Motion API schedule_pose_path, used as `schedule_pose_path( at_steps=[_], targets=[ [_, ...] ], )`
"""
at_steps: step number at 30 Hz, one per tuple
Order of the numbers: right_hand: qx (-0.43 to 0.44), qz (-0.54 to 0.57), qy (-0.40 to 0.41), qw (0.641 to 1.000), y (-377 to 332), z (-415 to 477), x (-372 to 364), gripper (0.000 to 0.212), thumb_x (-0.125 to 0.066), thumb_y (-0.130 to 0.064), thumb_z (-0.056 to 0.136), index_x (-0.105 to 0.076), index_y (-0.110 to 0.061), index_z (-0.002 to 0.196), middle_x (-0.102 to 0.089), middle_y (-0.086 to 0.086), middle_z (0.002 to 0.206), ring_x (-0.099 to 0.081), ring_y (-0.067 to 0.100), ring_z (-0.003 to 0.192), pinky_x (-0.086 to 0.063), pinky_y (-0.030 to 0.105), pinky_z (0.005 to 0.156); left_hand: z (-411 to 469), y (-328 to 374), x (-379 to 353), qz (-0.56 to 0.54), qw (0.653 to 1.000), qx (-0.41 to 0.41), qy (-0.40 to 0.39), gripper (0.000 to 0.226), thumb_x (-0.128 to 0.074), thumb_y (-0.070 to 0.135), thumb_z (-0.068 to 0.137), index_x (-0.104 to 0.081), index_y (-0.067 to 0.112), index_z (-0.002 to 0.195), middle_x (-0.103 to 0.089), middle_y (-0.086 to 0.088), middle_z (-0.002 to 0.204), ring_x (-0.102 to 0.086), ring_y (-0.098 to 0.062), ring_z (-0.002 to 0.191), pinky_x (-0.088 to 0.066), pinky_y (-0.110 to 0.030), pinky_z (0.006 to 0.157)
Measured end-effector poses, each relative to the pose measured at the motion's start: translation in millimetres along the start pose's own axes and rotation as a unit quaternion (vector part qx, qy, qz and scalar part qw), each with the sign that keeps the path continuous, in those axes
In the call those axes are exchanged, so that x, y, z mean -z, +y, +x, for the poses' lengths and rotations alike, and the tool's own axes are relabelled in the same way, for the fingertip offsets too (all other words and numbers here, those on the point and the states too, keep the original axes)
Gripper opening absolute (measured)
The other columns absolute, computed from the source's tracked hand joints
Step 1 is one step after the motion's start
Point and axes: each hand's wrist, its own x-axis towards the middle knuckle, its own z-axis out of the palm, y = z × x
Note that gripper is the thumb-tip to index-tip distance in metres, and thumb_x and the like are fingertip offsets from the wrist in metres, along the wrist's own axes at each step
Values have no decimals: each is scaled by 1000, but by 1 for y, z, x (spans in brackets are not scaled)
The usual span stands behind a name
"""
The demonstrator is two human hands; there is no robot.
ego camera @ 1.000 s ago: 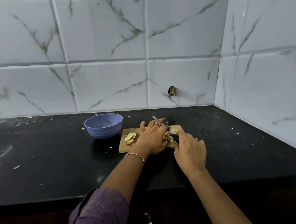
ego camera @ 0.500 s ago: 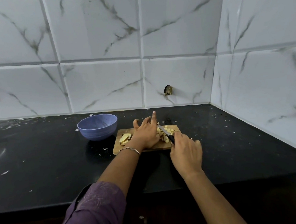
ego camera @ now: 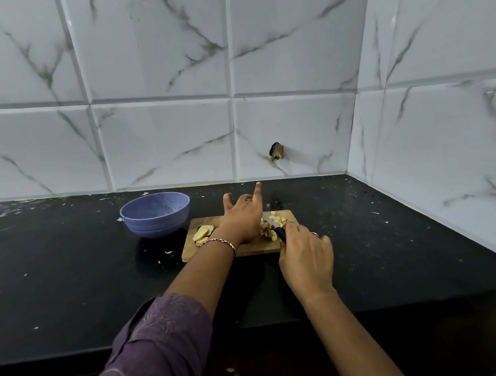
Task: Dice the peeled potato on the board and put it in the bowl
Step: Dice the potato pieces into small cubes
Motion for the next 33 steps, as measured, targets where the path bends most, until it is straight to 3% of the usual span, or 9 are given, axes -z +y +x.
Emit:
schedule_pose_path(
  at_steps=[5,9,13,16,20,24,28,33],
  targets=[
    [-6,-2,11,1000,1,0,-4,16,-63,-13,90,-61,-20,104,-67,-4,92,-65,17,73,-32,33,66,4,4,2,-77,997,-29,7,89,-42,-5,85,4,19,157,-54,6,141,-33,-17,142,-1,-52,116],
    [4,5,7,1000,0,1,-4,14,-59,-14,93,-59,-19,106,-67,-3,94,-66,18,77,-37,33,66,-1,-3,2,-139,988,-14,65,78,-44,0,88,-15,27,155,-56,9,137,-40,-17,135,-11,-49,114],
    [16,30,-3,999,0,0,-2,19,-54,-21,99,-52,-18,118,-66,-3,89,-63,17,74,-40,30,59,-19,-27,10,-193,971,46,136,62,-48,7,90,-33,28,147,-61,12,128,-47,-15,127,-23,-47,110],
    [25,52,-18,998,-1,-1,-1,23,-50,-27,101,-48,-20,123,-63,-5,85,-52,15,66,-38,29,57,-38,-58,15,-227,950,123,174,44,-48,11,90,-54,27,131,-64,9,124,-54,-17,121,-36,-44,106],
    [62,55,-33,996,-3,-2,1,22,-47,-31,102,-50,-21,121,-60,-6,88,-46,14,66,-40,30,57,-71,-92,8,-263,927,216,156,35,-53,14,86,-66,29,114,-69,6,115,-60,-18,115,-40,-40,103],
    [83,39,-49,995,-8,-5,6,16,-42,-28,104,-48,-17,115,-51,-6,78,-47,15,65,-35,31,57,-97,-110,-2,-328,910,209,141,30,-55,26,82,-70,26,108,-71,2,111,-64,-20,106,-48,-41,98],
    [101,22,-47,993,-11,-4,6,11,-42,-19,104,-47,-15,112,-51,-5,79,-50,16,66,-32,30,61,-105,-111,-13,-304,928,170,131,20,-66,21,86,-70,32,102,-60,1,107,-62,-18,94,-51,-43,94],
    [103,-32,-69,992,-21,-2,4,22,-46,-10,99,-45,-12,121,-63,0,98,-61,18,81,-35,28,63,-105,-100,-6,-192,970,121,84,31,-59,31,96,-63,37,127,-48,-2,133,-46,-25,124,-37,-46,105]
  ],
)
